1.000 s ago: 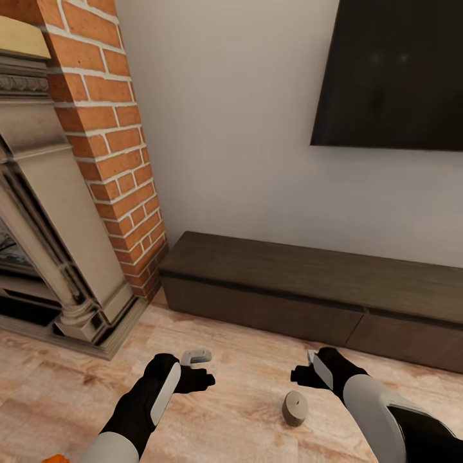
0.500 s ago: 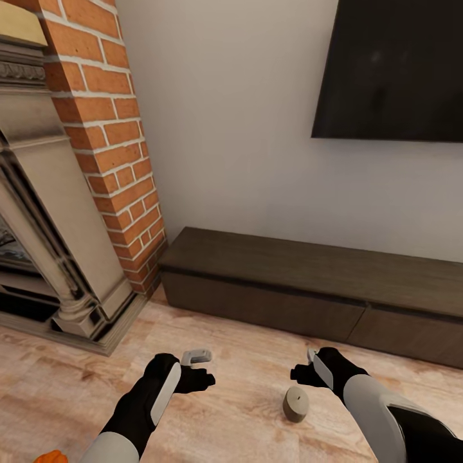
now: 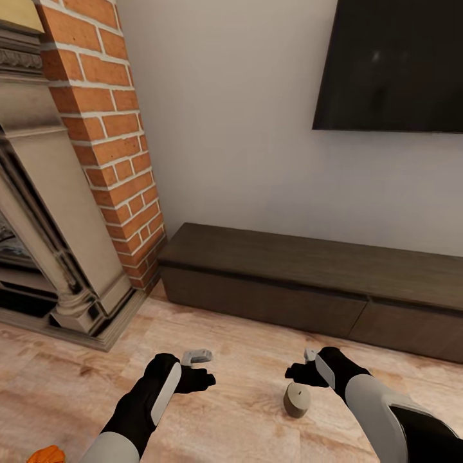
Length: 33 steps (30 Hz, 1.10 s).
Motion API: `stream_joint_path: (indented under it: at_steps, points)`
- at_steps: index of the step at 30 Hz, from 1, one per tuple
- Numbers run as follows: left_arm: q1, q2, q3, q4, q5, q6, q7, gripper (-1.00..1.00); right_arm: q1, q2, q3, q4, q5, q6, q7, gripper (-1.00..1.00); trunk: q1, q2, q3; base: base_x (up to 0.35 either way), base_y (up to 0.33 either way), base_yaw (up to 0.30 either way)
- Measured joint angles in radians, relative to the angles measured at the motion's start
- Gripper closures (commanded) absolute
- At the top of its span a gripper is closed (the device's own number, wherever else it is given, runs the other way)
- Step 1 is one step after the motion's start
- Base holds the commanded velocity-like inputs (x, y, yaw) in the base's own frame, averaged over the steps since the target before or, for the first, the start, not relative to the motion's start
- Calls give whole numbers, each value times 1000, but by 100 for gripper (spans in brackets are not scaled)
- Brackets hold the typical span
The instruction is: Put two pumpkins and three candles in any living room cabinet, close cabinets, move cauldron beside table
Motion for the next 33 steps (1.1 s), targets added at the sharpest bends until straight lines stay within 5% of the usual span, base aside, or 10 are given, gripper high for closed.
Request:
stream_joint_path:
  at_steps: [28, 33]
  points:
    - [0, -3, 0, 0, 0, 0, 0, -100, 0, 0, 0, -2, 0, -3, -28, -100, 107, -196, -88, 0, 0, 0]
    - [0, -5, 0, 1, 0, 0, 1, -100, 0, 0, 0, -2, 0, -3, -28, -100, 107, -196, -88, 0, 0, 0]
